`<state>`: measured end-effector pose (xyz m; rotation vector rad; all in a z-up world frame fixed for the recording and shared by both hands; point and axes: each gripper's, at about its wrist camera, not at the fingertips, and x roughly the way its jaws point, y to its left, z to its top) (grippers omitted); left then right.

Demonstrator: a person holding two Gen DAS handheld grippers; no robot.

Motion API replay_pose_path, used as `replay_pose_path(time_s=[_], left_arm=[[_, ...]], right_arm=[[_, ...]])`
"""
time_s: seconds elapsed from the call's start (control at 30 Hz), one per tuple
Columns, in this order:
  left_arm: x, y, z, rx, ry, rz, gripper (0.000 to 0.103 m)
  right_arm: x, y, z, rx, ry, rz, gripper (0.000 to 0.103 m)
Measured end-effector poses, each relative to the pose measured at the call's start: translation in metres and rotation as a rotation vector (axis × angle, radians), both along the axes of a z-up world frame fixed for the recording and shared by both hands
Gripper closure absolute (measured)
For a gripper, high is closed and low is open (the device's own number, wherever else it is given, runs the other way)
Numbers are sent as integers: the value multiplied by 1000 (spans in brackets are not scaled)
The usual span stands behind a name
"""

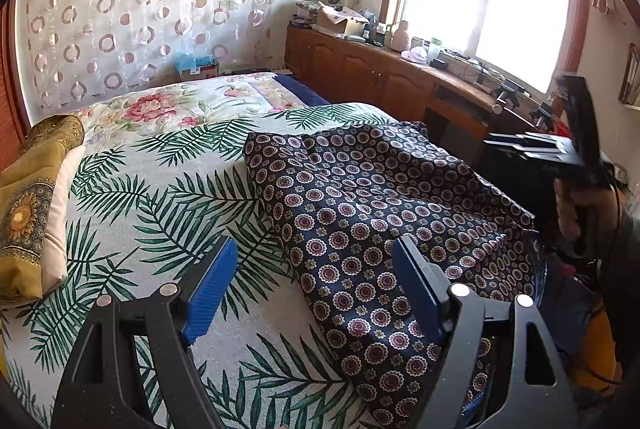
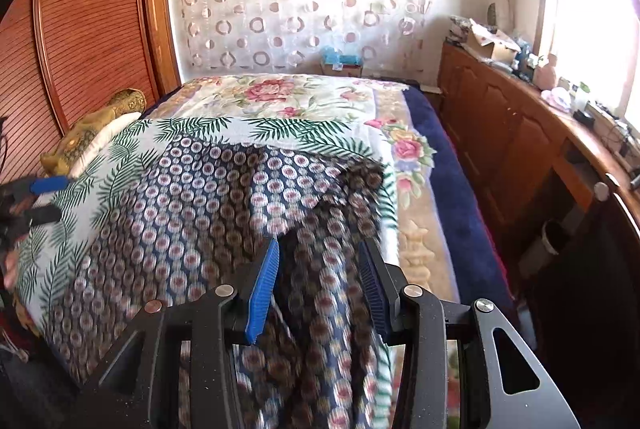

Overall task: Fold small clothes
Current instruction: 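Fold the held shirt fabric over the shirt body with the right gripper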

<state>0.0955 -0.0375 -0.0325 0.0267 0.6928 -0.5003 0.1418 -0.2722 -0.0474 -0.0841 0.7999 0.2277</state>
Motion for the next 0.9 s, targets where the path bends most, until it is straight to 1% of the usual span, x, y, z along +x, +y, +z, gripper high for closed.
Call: replay_pose_path(time_s=[0.1, 0.13, 0.2, 0.3, 0.33, 0.37, 0.4, 0.43, 0.5, 0.53, 0.67, 0.77, 0.9], left_arm=[[1, 1, -3, 0, 5, 8, 23], [1, 2, -3, -2, 9, 10, 23], [1, 3, -5, -3, 12, 14, 23], [0, 3, -6, -2, 12, 17, 23], [0, 4, -7, -2, 12, 18, 23], [0, 4, -7, -4, 14, 18, 23], [0, 5, -8, -6, 15, 19, 23], [-1, 5, -9, -8, 17, 20, 23], [-1, 6, -11, -10, 21, 21, 23], [-1, 6, -11, -10, 23, 21, 23], [-1, 5, -14, -3, 27, 19, 23], [-2, 3, -15, -15, 37, 11, 23], [-3, 0, -15, -10, 34, 3, 23]], right_arm=[[25, 5, -8, 34, 28, 23, 60], [30, 0, -9, 42, 39, 26, 60], [50, 2, -18, 60, 72, 29, 60], [78, 0, -30, 75, 139, 23, 60], [87, -1, -36, 81, 177, 29, 60], [95, 0, -44, 82, 222, 43, 60], [101, 0, -49, 67, 242, 45, 60], [106, 0, -54, 50, 250, 40, 60], [111, -2, -58, 53, 260, 42, 60], [112, -3, -58, 57, 255, 43, 62], [111, -4, -53, 50, 215, 59, 100], [100, 5, -46, 25, 152, 81, 101], [85, 4, -27, 22, 49, 62, 102]])
